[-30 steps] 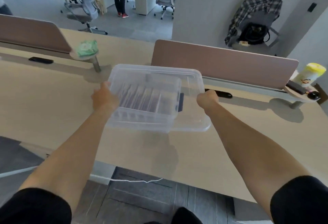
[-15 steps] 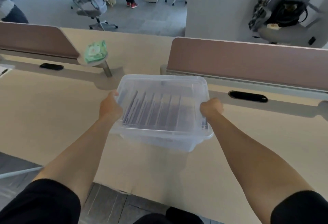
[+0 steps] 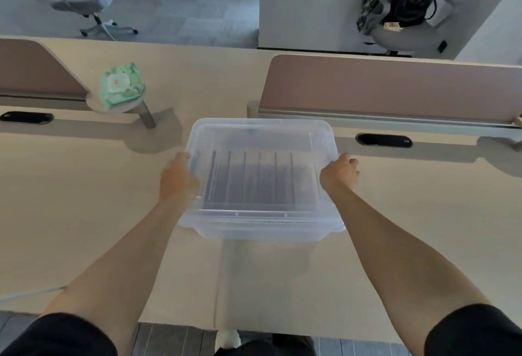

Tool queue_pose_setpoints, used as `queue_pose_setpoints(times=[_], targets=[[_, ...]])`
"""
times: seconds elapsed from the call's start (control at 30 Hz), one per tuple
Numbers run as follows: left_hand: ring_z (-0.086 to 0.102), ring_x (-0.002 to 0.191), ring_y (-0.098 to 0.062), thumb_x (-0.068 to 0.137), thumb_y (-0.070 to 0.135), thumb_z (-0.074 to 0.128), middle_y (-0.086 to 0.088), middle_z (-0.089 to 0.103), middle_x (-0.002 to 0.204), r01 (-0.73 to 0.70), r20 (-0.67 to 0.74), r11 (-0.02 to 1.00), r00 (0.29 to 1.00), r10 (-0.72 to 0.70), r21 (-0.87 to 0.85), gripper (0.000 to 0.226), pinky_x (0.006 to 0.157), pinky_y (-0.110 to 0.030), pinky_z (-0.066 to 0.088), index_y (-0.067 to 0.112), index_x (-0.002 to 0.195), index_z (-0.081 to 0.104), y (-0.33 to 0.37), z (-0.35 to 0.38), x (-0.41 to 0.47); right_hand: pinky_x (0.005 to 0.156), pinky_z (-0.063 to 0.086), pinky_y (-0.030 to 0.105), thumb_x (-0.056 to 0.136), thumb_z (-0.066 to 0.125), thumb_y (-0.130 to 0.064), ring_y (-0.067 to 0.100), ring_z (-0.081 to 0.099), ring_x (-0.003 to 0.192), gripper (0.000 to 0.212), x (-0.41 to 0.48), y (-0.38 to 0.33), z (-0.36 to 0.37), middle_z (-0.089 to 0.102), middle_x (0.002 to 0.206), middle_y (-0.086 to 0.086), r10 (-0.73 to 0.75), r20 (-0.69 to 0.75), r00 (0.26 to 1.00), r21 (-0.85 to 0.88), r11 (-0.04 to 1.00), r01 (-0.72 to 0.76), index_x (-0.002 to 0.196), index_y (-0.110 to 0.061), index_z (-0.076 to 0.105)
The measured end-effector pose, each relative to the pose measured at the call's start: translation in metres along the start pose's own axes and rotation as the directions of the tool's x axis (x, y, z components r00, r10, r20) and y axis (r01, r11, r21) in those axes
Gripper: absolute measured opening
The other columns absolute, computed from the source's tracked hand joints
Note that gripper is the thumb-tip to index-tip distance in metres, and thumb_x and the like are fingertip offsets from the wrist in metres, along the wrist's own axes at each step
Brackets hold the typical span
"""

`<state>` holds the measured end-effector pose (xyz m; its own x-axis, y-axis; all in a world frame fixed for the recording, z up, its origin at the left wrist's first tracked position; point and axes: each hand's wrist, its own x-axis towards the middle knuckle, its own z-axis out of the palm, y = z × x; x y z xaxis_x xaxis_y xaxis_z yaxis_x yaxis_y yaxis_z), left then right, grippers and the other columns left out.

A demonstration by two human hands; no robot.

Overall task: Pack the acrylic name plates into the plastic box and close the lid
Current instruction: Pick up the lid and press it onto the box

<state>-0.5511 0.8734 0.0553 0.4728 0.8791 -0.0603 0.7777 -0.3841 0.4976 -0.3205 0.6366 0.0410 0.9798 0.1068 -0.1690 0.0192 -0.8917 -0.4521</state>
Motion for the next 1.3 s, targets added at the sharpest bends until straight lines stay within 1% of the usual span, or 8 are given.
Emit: queue_pose_setpoints(times=[0.1, 0.23, 0.37, 0.57, 0.73, 0.87, 1.17, 1.3], targets=[[0.047, 0.120, -0.041, 0.085, -0.004, 0.047, -0.019, 0.046, 0.132, -0.019, 0.006, 1.000, 1.000, 0.019, -0.014, 0.057, 0.100, -0.048, 0.042, 0.014, 0.138, 0.044, -0.007, 0.005, -0.004, 0.097, 0.036, 0.040, 0.101, 0.038, -0.015, 0.039, 0.045, 0.119, 0.037, -0.001, 0.003, 0.004, 0.038, 0.141, 0.018, -0.033, -0.018, 0.999, -0.027, 0.999, 0.033, 0.135, -0.002, 0.037], [0.052, 0.114, -0.041, 0.087, 0.002, 0.045, -0.017, 0.044, 0.134, -0.030, 0.054, 1.000, 0.998, 0.029, 0.004, 0.059, 0.094, -0.046, 0.045, 0.016, 0.144, 0.038, -0.008, 0.009, -0.002, 0.099, 0.036, 0.041, 0.099, 0.040, -0.011, 0.039, 0.047, 0.117, 0.034, -0.001, 0.007, 0.006, 0.041, 0.135, 0.021, -0.066, -0.044, 0.997, -0.063, 0.996, 0.063, 0.130, 0.003, 0.039], [0.052, 0.116, -0.040, 0.091, 0.004, 0.044, -0.018, 0.044, 0.137, -0.073, 0.094, 0.993, 0.993, 0.065, 0.095, 0.059, 0.091, -0.044, 0.044, 0.009, 0.148, 0.031, 0.001, 0.011, -0.005, 0.079, 0.040, 0.036, 0.092, 0.043, -0.005, 0.032, 0.048, 0.102, 0.031, 0.001, 0.016, 0.006, 0.046, 0.127, 0.018, -0.071, -0.012, 0.997, -0.057, 0.996, 0.071, 0.122, 0.003, 0.044], [0.052, 0.114, -0.039, 0.092, 0.006, 0.045, -0.020, 0.050, 0.129, -0.073, 0.100, 0.991, 0.993, 0.061, 0.113, 0.063, 0.090, -0.043, 0.044, 0.011, 0.151, 0.026, -0.002, 0.011, -0.005, 0.068, 0.041, 0.034, 0.090, 0.046, 0.000, 0.029, 0.049, 0.086, 0.032, 0.003, 0.011, 0.007, 0.045, 0.124, 0.017, -0.053, -0.003, 0.999, -0.079, 0.995, 0.053, 0.121, 0.003, 0.043], [0.051, 0.116, -0.037, 0.093, 0.008, 0.045, -0.017, 0.050, 0.130, -0.052, 0.129, 0.991, 0.991, 0.035, 0.126, 0.066, 0.093, -0.041, 0.044, 0.015, 0.154, 0.021, -0.005, 0.010, -0.004, 0.074, 0.042, 0.037, 0.092, 0.046, -0.003, 0.038, 0.056, 0.106, 0.034, 0.004, 0.008, 0.006, 0.043, 0.131, 0.019, -0.018, 0.003, 1.000, -0.054, 0.998, 0.018, 0.125, 0.002, 0.040], [0.051, 0.116, -0.039, 0.093, 0.006, 0.044, -0.020, 0.050, 0.130, -0.054, 0.132, 0.988, 0.991, 0.035, 0.145, 0.061, 0.091, -0.042, 0.044, 0.013, 0.151, 0.026, 0.002, 0.010, 0.002, 0.098, 0.037, 0.041, 0.097, 0.038, -0.013, 0.036, 0.043, 0.125, 0.038, 0.019, 0.004, -0.002, 0.044, 0.135, 0.021, -0.023, 0.075, 0.997, -0.076, 0.997, 0.029, 0.130, 0.002, 0.047], [0.049, 0.119, -0.039, 0.092, 0.007, 0.047, -0.019, 0.046, 0.136, -0.064, 0.148, 0.992, 0.988, 0.048, 0.106, 0.070, 0.095, -0.043, 0.042, 0.014, 0.155, 0.018, -0.013, 0.012, -0.015, 0.067, 0.034, 0.031, 0.101, 0.035, -0.011, 0.032, 0.058, 0.109, 0.033, 0.001, 0.024, 0.008, 0.057, 0.126, 0.014, -0.029, 0.102, 0.994, -0.157, 0.987, 0.044, 0.128, -0.002, 0.050], [0.050, 0.119, -0.038, 0.091, 0.006, 0.047, -0.016, 0.043, 0.139, -0.045, 0.177, 0.995, 0.984, 0.029, 0.085, 0.071, 0.095, -0.043, 0.043, 0.015, 0.155, 0.017, -0.013, 0.011, -0.015, 0.088, 0.040, 0.037, 0.098, 0.034, -0.016, 0.031, 0.051, 0.110, 0.035, 0.000, 0.028, 0.011, 0.055, 0.125, 0.015, -0.067, 0.072, 0.995, -0.158, 0.984, 0.077, 0.126, -0.004, 0.051]])
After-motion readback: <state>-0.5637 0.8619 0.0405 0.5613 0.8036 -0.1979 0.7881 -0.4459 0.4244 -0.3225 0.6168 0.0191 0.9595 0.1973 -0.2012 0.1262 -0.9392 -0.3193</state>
